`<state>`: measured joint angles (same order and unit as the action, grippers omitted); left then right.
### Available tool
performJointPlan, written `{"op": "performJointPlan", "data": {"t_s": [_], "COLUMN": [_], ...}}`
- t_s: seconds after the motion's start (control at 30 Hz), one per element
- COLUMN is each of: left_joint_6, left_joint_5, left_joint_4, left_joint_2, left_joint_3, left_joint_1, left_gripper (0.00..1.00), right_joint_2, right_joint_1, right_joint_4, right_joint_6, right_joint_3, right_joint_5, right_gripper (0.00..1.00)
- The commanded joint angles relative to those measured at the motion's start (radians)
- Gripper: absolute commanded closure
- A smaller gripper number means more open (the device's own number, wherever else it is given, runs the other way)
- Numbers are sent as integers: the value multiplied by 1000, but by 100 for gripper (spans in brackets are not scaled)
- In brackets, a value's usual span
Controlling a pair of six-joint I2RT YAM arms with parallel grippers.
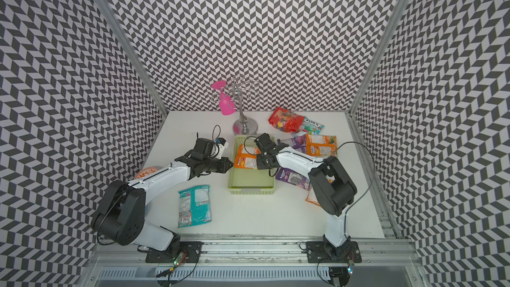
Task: Put the candies in the basket
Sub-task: Adjust the basket at the center of the board.
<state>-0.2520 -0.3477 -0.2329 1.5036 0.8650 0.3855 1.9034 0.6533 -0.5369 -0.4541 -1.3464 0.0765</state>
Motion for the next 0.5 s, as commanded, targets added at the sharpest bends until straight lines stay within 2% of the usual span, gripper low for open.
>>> {"op": "performJointPlan", "data": {"t_s": [0.0,0.17,0.23,0.3,0.37,0.47], "left_joint_6": [37,34,26,21,13,13], "left_joint_5": [-2,-13,-19,-33,-50,-59], "left_joint_4": [16,18,17,18,20,16], "left_joint_2": [18,12,8,4,-5,-28], "left_joint_3": [-10,-9,-8,-8,-4,6], "left_joint_1": [6,6,6,6,7,6], "left_gripper": [91,91,90,80,63,51], "right_joint_2": [30,49,46,30,4,-48], "right_joint_1": [3,3,3,4,7,14], "right_joint_4": [9,-12,-26,-35,-40,-48], "right_joint_6": [47,51,45,37,23,20], "right_joint_3": [-92,-129,-138,-134,-122,-111], "right_joint_5": [93,144,133,106,77,36], "right_gripper": [100,100,88,76,70,66]}}
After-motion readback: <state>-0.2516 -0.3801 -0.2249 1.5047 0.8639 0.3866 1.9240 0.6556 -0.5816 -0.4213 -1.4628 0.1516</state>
